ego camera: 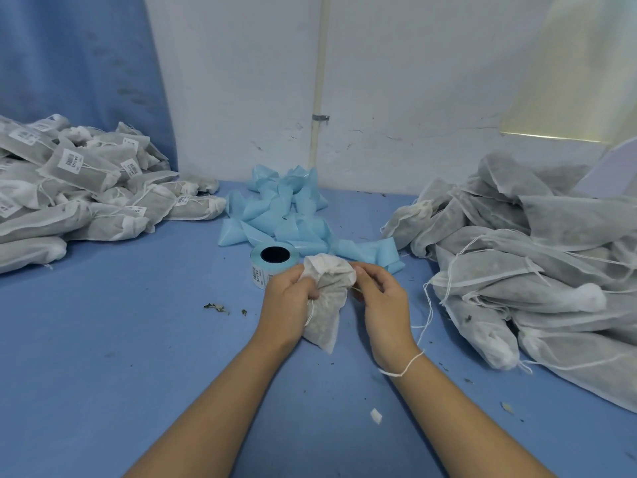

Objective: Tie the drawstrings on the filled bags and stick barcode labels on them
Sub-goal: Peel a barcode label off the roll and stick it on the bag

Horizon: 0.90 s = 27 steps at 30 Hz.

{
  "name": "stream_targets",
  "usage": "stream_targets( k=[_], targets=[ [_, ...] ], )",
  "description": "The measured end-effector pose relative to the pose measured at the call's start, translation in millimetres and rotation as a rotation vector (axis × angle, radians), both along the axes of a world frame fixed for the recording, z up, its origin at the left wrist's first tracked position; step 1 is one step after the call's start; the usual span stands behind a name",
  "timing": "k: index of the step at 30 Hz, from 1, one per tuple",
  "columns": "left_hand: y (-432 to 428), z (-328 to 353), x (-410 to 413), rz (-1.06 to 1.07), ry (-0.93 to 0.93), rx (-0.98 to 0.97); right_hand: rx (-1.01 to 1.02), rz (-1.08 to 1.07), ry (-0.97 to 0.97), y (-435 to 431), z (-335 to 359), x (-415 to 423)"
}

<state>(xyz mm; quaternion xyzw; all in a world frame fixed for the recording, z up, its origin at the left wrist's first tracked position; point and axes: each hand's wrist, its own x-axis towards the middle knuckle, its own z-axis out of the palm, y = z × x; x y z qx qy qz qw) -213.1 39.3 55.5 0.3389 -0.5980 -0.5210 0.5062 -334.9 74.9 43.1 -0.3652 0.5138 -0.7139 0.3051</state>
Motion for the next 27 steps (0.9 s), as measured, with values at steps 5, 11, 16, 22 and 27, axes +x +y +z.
stream_targets(
  k=[5,11,16,22,27],
  targets=[
    [0.8,1.2,1.1,0.002,-0.005,0.002,0.018,-0.02,-0.096,-0.2,1.2,-2.7],
    [-4.3,-4.3,0.3,0.113,0.059,0.046,0.007,-0.208,-0.016,-0.3,-0.3,-3.3],
    [-5.4,-4.9,0.0,0.154,0.089,0.043,-0.079,-0.279,-0.163,1.7,4.3,-3.7],
    [-2.4,0.9,-0.9,0.046,0.102,0.018,-0.02,-0.276,-0.168,2.9,4.9,-5.7],
    [-1.6,0.8,0.1,-0.002,0.161,0.01,-0.026,-0.191,-0.161,4.8,7.2,-2.6]
  ],
)
